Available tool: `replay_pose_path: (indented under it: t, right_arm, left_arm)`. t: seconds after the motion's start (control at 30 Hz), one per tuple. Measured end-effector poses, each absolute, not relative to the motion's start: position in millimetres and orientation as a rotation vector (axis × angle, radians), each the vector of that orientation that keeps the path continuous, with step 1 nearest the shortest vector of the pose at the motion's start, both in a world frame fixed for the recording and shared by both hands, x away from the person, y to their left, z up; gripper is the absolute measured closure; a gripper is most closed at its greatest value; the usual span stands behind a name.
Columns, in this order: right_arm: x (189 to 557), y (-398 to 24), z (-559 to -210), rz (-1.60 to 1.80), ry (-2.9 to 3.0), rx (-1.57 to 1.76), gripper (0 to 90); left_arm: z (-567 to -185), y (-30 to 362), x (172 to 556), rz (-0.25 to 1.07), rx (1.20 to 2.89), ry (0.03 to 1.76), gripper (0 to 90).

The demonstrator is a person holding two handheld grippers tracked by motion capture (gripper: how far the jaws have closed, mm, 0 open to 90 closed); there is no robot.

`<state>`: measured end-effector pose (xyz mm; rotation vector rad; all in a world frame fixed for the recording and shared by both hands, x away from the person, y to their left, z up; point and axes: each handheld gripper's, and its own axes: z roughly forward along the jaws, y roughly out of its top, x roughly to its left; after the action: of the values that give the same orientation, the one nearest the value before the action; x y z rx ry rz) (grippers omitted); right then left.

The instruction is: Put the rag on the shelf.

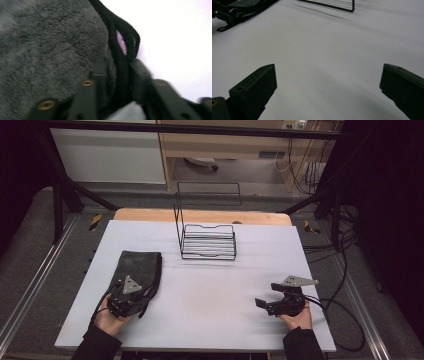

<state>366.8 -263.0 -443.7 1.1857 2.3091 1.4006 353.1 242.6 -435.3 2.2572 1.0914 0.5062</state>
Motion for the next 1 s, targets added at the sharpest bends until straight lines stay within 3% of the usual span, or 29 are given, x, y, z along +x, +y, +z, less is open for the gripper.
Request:
replay_pose_path:
  t: [0.1,0.3,0.5,0.67,1.0]
  right_arm:
    - [366.6,-262.7,-443.8,1.399,2.31,1.189,1.7]
    - [366.5,-262.5,-443.9,1.398,2.312,1.19,1.7]
    - [366.4,-262.7,-443.6,1.401,2.311,1.189,1.7]
    - [366.8,-262.4,-443.9,1.403,2.311,1.189,1.7]
    - [367.4,-262.2,-444.4,1.399,2.321,1.187,1.8]
  left_arm:
    - [-435.3,241.4,347.3,0.47,2.235,1.104,48.4]
    - [-444.9,228.2,337.1,0.662,2.284,1.065,49.4]
    - [-442.5,229.0,341.9,0.685,2.28,1.13,67.3]
    - [-439.5,236.6,348.0,0.62,2.256,1.155,75.0]
    - [-428.5,252.8,350.9,0.464,2.16,1.127,79.2]
